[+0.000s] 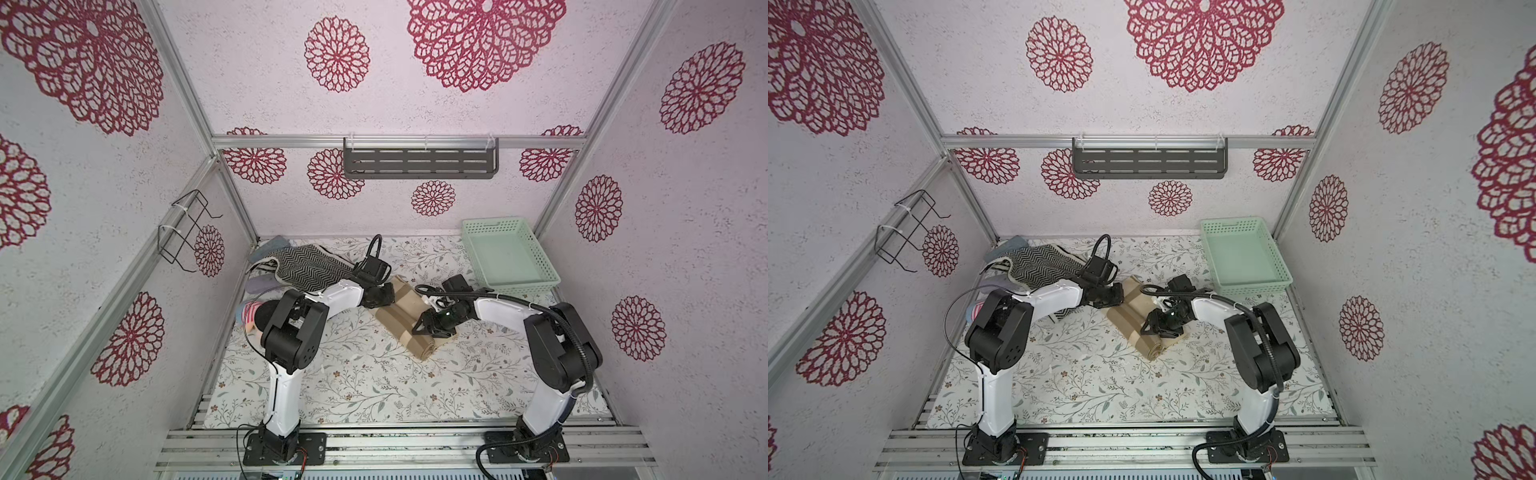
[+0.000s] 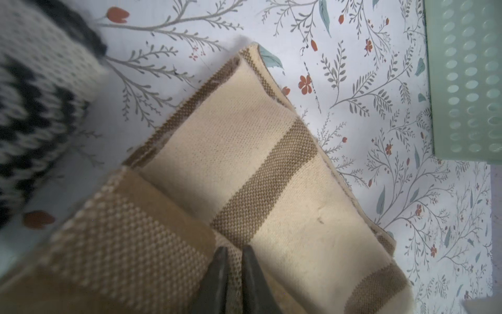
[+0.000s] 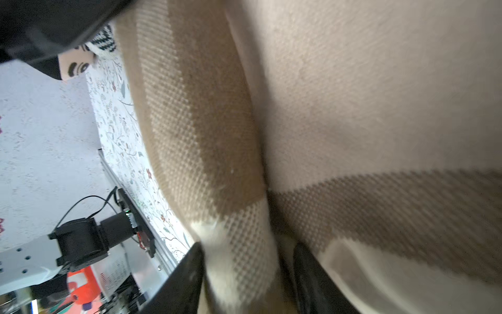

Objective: Roll up the scarf and place it into the basket
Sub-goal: Roll the scarf at the center of the board.

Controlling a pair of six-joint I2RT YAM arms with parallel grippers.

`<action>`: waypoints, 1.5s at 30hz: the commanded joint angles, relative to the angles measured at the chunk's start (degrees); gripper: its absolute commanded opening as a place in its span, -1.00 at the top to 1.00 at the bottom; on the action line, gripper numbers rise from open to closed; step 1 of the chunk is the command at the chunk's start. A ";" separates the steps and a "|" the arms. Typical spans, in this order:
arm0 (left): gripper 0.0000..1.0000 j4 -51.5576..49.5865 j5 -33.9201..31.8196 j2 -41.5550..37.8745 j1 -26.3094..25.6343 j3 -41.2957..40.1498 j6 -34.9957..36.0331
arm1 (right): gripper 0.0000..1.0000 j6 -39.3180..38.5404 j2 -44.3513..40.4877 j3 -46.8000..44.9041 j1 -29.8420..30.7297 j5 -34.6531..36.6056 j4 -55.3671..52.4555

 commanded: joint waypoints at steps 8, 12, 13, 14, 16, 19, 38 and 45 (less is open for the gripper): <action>0.70 5.51 0.91 2.41 0.75 -1.90 -2.00 | -0.19 -4.56 -12.15 6.06 15.37 37.95 -9.74; 0.70 5.18 1.33 2.41 0.75 -1.82 -2.19 | -0.19 -5.69 -8.00 10.02 25.48 51.19 -12.21; 0.70 4.98 1.36 2.41 0.77 -1.87 -2.25 | -0.20 -6.04 -6.85 10.65 27.39 53.64 -12.39; 0.70 5.00 1.50 2.34 0.77 -1.96 -2.21 | -0.22 -6.33 -5.62 11.05 28.91 55.74 -12.55; 0.70 4.88 1.76 2.09 0.72 -2.23 -2.21 | -0.26 -6.72 -3.68 11.53 30.58 58.53 -12.75; 0.70 4.69 2.04 1.93 0.78 -2.23 -2.23 | -0.29 -7.47 -1.51 10.95 31.20 60.25 -12.12; 0.34 -1.56 4.71 1.02 1.12 2.38 -2.77 | -0.50 -12.15 8.76 3.31 31.30 59.78 -5.46; 0.07 -5.32 0.70 -9.11 2.58 0.72 -3.78 | 0.21 -11.30 8.32 2.14 29.01 49.78 -3.67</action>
